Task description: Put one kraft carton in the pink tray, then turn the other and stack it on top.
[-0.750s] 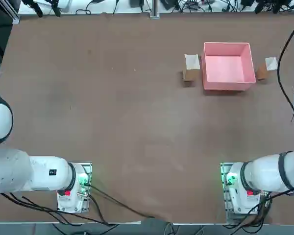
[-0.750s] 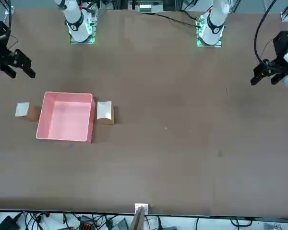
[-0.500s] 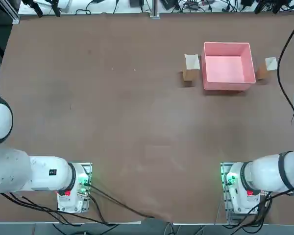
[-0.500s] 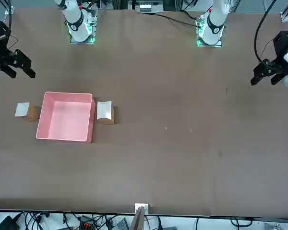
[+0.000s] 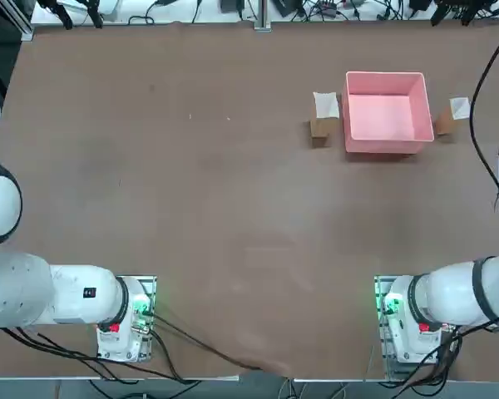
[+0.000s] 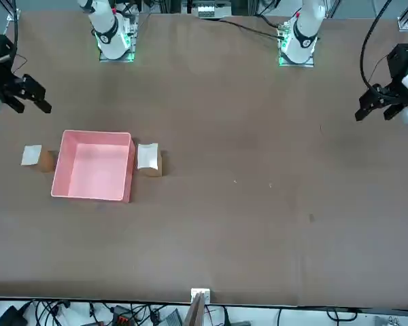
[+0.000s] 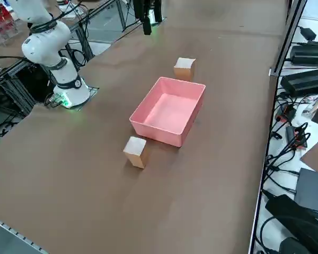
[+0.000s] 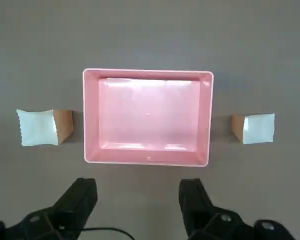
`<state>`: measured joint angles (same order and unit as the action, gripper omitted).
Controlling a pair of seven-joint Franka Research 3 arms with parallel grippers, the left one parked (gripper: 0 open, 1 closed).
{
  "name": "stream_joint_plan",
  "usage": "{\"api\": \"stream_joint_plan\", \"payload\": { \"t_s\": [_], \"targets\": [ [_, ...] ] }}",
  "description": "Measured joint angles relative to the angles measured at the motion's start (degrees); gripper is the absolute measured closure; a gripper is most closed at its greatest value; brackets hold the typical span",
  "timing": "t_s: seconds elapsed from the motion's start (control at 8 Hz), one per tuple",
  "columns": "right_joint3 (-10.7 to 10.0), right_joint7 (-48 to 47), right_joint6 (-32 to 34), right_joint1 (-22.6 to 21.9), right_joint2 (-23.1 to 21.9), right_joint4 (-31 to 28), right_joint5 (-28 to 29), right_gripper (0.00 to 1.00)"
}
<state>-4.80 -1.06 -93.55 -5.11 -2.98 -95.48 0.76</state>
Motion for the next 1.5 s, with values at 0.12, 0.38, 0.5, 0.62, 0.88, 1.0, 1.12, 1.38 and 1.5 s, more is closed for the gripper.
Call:
{"api": "stream_joint_plan", "payload": {
  "t_s": [0.12,0.38,0.5,0.62,0.88,1.0,1.12,1.38,1.5],
  "targets": [
    [0.0,0.0,0.0,-0.1,0.3,0.0,0.0,0.00],
    [0.2,-1.5,0.0,-2.1,0.9,-0.1,0.1,0.00],
    [0.4,-5.0,-0.3,-5.1,1.8,-0.1,0.0,0.00],
    [0.6,-8.2,-1.1,-8.5,3.3,-0.2,0.0,0.00],
    [0.9,-10.7,-4.4,-15.5,8.3,-0.5,0.0,0.00],
    [0.9,-11.3,-6.8,-18.2,11.2,-0.6,0.0,0.00],
    [1.0,-12.7,-9.6,-20.6,14.0,-0.6,0.0,0.00],
    [1.0,-16.5,-15.0,-23.9,18.8,-0.6,0.0,0.01],
    [1.0,-17.2,-17.0,-24.8,20.6,-0.6,0.0,0.02]
  ]
}}
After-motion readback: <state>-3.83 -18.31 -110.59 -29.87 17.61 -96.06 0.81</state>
